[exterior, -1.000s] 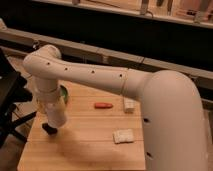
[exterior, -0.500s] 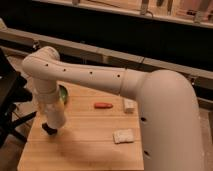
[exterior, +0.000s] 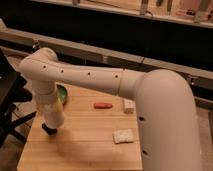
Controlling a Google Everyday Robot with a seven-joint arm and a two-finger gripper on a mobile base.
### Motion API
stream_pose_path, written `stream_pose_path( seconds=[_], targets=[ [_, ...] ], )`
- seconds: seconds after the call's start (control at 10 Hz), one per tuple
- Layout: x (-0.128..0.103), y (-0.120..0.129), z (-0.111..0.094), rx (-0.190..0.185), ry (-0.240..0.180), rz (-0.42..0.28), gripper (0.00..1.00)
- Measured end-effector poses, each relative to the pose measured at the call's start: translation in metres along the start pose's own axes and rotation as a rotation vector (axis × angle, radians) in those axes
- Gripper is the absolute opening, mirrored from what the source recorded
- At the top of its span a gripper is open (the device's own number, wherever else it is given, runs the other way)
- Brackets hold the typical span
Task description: Place the ceramic cup over the eraser
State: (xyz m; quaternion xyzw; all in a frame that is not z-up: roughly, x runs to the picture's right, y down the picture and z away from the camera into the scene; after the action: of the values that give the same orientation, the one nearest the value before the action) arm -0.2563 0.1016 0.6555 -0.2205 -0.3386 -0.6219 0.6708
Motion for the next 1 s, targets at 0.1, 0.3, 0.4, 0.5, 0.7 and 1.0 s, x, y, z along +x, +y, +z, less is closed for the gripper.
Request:
stream_pose_path(
  seconds=[0.1, 0.3, 0.4, 0.5, 0.7, 1.0],
  targets=[
    [0.000, -0.003, 0.000, 0.007, 0.007, -0.014, 0.00],
    [0.000, -0.009, 0.002, 0.016, 0.012, -0.037, 0.00],
    [-0.001, -0.014, 0.004, 0.021, 0.011, -0.054, 0.00],
    [-0.001, -0.016, 0.005, 0.024, 0.010, -0.063, 0.00],
    [-0.003, -0.024, 0.011, 0.033, -0.004, -0.089, 0.00],
    [-0.008, -0.033, 0.022, 0.041, -0.034, -0.118, 0.01]
  ],
)
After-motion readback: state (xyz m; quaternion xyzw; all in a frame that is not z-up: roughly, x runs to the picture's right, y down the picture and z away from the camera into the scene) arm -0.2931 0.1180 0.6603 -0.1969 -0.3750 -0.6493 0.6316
